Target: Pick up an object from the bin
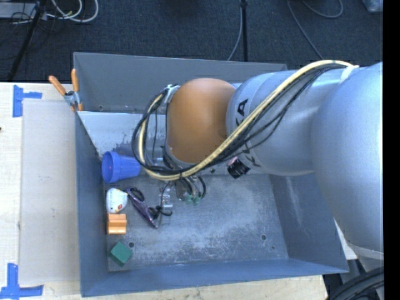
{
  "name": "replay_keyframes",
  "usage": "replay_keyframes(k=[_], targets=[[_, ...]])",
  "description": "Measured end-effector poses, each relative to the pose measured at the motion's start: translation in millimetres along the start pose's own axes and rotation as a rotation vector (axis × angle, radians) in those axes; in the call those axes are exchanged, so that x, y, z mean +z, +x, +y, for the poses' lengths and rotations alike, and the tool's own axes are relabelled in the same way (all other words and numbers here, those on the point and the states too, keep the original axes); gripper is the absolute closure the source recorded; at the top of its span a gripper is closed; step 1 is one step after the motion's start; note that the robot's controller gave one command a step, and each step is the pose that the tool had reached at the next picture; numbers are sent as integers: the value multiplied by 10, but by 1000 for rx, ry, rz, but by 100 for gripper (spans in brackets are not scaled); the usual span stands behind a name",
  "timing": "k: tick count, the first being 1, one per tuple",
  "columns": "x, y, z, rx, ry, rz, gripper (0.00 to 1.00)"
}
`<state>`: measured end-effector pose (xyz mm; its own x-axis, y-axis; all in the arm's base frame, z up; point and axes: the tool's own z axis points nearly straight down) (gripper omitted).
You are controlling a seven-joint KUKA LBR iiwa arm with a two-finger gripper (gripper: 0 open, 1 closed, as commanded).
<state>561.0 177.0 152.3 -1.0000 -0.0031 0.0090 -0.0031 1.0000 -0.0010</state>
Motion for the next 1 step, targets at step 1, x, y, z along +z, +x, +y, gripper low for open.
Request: replay_keyframes(k=[1], targets=[[-48, -20, -9, 5, -1, -8, 0]])
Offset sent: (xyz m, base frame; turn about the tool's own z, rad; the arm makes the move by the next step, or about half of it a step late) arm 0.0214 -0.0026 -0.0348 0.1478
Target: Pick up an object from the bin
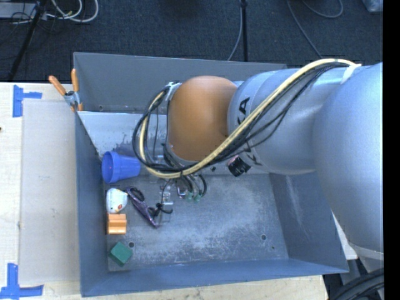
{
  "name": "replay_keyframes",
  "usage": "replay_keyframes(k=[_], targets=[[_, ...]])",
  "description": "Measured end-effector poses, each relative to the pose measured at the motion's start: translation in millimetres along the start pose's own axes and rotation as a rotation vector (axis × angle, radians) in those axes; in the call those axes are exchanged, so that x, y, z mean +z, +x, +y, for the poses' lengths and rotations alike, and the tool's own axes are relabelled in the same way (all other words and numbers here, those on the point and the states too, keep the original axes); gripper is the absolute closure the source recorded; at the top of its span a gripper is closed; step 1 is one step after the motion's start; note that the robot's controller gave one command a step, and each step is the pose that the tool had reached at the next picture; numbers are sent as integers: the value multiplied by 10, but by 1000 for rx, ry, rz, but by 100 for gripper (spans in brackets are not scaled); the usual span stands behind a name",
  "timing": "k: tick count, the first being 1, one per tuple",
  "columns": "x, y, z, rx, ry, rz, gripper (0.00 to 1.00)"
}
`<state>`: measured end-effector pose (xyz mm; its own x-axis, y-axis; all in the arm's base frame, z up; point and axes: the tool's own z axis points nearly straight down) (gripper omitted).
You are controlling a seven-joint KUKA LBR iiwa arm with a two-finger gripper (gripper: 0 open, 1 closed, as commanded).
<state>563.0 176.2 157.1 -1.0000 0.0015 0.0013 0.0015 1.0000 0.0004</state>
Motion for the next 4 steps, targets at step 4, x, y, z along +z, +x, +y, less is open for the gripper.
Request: replay_keyframes(k=[4], targets=[[802, -56, -63, 291, 3, 6, 0]])
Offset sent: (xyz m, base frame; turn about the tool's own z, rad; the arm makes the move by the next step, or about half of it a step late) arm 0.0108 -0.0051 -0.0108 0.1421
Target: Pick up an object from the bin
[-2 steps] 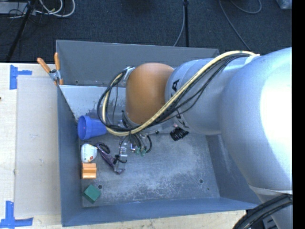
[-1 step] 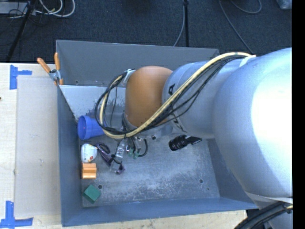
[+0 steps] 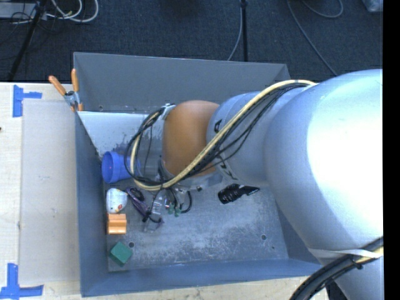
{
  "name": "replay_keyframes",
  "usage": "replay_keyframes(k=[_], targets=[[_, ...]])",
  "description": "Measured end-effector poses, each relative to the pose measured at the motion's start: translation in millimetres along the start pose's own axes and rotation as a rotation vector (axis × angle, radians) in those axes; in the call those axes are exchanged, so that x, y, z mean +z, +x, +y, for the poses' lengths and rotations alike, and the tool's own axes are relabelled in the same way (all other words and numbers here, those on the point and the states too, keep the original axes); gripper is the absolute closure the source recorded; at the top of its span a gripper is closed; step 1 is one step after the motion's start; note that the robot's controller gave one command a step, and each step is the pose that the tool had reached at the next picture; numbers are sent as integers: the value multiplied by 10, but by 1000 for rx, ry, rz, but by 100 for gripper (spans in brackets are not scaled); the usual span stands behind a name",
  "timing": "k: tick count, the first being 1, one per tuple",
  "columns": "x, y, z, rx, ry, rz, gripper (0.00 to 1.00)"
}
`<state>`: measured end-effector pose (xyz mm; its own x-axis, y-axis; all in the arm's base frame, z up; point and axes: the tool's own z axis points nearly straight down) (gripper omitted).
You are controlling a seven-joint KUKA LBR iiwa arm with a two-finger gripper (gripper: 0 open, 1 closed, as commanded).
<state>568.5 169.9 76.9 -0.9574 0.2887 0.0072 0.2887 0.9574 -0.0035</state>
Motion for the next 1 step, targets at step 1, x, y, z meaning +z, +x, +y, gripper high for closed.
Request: replay_keyframes(k=[1], targets=[[79, 172, 13, 292, 0, 2, 100]])
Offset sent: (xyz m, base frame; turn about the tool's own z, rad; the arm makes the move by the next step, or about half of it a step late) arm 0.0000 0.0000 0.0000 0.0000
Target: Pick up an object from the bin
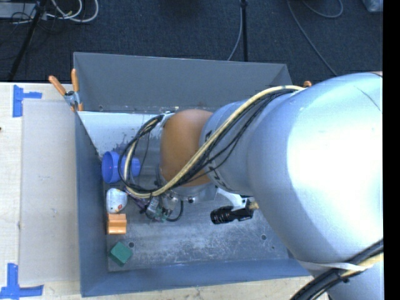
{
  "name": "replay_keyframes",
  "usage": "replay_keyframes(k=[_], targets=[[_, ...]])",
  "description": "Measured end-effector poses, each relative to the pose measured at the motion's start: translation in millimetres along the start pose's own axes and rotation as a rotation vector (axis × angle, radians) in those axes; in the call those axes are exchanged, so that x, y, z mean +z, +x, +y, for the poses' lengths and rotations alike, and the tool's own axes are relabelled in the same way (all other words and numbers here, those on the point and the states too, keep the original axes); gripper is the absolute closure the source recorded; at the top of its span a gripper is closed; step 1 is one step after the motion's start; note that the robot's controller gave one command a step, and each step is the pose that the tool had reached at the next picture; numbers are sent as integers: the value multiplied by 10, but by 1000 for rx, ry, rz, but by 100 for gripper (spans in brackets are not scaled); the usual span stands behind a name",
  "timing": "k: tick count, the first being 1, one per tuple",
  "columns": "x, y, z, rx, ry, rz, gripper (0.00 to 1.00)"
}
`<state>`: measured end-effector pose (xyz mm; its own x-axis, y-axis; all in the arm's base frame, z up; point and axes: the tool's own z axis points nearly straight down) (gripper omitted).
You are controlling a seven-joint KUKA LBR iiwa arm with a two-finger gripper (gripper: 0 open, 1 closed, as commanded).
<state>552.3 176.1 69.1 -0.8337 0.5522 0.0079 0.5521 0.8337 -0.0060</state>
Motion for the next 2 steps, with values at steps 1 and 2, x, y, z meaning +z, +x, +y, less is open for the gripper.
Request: replay_keyframes(k=[1, 2], targets=[[0, 0, 0, 1, 0, 0, 100], [-36, 8, -13, 1, 3, 3, 100]])
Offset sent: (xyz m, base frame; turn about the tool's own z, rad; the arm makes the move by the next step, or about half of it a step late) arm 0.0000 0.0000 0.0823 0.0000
